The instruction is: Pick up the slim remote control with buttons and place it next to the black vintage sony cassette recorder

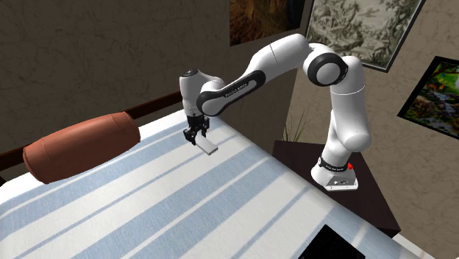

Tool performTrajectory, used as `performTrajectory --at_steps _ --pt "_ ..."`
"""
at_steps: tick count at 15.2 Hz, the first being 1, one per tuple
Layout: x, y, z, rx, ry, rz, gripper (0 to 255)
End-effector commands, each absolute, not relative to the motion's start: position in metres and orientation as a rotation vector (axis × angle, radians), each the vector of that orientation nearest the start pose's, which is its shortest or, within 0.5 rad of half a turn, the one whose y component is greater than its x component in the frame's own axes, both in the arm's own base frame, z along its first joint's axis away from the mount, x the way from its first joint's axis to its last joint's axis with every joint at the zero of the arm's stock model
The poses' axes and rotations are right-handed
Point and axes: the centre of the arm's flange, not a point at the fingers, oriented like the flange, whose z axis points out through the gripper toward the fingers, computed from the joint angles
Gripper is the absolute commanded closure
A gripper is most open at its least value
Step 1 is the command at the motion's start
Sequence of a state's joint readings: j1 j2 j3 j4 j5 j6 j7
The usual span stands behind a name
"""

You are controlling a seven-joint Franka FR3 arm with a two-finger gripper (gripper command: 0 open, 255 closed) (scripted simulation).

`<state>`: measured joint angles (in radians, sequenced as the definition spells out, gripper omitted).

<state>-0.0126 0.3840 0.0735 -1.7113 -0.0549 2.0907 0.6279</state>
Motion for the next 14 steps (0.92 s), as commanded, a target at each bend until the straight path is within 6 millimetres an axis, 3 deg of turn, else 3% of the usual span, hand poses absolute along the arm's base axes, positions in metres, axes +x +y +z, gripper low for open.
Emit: performTrajectory --at_steps 1,14 --pt "0.655 0.033 0.378 -3.045 0.851 -0.006 255" --pt "0.655 0.033 0.447 -3.045 0.851 -0.006 255"
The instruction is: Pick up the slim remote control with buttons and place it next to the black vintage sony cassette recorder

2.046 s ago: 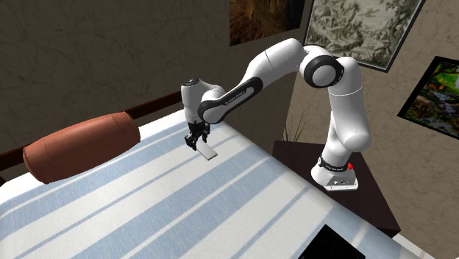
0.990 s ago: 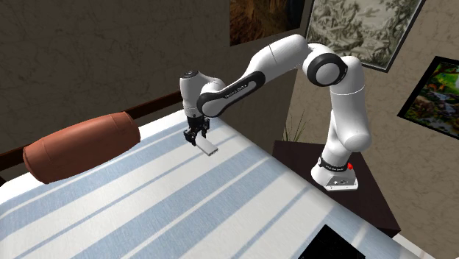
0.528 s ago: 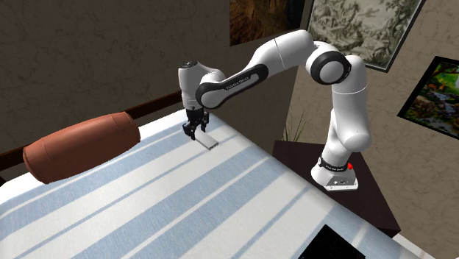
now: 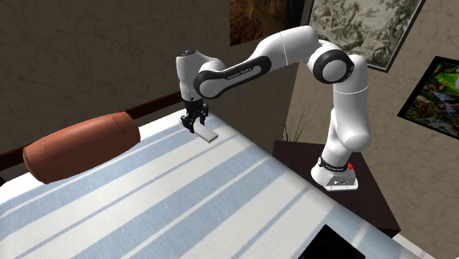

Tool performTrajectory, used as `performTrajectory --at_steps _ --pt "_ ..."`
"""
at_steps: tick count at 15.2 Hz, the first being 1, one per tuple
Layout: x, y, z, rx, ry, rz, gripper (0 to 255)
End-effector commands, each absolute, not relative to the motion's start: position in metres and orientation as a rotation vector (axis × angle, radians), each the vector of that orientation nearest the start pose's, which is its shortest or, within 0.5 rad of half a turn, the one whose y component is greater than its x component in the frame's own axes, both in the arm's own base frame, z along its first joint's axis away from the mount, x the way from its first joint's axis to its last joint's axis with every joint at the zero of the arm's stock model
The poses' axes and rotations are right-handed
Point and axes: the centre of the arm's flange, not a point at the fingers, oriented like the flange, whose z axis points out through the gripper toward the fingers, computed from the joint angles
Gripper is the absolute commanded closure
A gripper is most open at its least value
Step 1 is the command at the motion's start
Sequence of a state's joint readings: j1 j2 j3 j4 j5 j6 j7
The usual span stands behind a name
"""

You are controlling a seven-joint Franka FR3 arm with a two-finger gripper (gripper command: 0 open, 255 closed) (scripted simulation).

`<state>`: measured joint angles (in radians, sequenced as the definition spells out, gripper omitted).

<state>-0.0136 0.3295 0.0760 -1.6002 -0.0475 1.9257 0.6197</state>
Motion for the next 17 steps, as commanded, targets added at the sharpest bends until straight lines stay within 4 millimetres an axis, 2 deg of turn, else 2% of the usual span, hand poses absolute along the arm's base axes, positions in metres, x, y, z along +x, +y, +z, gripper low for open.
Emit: performTrajectory --at_steps 1,11,17 --pt "0.655 0.033 0.452 -3.045 0.851 -0.006 255" --pt "0.655 0.033 0.502 -3.045 0.851 -0.006 255" --pt "0.596 0.085 0.502 -3.045 0.851 -0.006 255"
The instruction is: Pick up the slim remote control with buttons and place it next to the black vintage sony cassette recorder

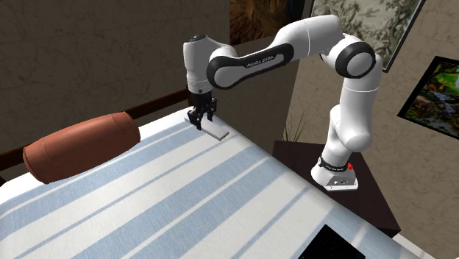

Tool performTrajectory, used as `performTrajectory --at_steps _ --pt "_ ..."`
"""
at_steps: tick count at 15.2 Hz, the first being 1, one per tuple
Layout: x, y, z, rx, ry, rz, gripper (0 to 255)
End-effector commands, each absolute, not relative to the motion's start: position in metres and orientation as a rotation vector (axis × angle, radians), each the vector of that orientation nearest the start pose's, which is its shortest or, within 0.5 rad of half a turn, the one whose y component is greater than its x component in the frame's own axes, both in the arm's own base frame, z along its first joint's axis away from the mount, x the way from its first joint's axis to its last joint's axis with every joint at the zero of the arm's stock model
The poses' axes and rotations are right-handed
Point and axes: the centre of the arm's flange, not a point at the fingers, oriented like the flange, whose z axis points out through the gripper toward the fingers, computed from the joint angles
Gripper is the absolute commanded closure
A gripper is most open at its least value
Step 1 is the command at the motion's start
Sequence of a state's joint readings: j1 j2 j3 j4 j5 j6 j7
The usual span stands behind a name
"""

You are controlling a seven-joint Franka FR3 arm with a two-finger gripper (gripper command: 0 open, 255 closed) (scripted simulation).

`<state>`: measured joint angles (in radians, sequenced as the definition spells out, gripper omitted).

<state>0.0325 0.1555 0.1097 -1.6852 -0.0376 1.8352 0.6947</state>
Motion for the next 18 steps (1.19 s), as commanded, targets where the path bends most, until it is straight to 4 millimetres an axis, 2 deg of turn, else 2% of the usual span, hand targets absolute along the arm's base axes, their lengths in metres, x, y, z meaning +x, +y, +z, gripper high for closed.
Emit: performTrajectory --at_steps 1,18 --pt "0.586 0.094 0.502 -3.045 0.851 -0.006 255" --pt "0.419 0.244 0.503 -3.045 0.851 -0.006 255"
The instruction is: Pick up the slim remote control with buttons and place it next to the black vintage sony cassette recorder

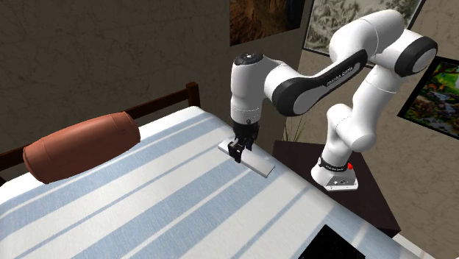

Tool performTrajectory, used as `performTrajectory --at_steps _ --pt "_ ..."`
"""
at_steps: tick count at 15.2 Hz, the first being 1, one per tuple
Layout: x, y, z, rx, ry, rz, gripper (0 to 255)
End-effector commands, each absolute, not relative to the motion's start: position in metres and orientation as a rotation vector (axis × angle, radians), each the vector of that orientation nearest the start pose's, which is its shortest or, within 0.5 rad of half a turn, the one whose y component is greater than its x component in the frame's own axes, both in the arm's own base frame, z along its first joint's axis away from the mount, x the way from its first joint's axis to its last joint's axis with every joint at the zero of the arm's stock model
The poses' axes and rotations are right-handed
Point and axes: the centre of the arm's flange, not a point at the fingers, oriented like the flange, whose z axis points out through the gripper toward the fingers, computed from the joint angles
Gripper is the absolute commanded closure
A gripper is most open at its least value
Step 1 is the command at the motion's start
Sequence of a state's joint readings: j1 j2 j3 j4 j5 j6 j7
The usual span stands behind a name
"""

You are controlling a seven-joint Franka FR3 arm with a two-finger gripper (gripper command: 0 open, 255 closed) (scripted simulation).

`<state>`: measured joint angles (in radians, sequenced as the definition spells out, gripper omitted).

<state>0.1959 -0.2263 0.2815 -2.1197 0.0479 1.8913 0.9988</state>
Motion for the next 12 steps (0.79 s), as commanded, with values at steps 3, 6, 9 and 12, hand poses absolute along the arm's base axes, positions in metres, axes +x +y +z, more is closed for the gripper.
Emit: performTrajectory --at_steps 3,6,9,12 --pt "0.389 0.27 0.503 -3.045 0.851 -0.006 255" --pt "0.36 0.297 0.503 -3.045 0.851 -0.006 255" --pt "0.352 0.304 0.493 -3.045 0.851 -0.006 255" --pt "0.352 0.304 0.477 -3.045 0.851 -0.006 255"
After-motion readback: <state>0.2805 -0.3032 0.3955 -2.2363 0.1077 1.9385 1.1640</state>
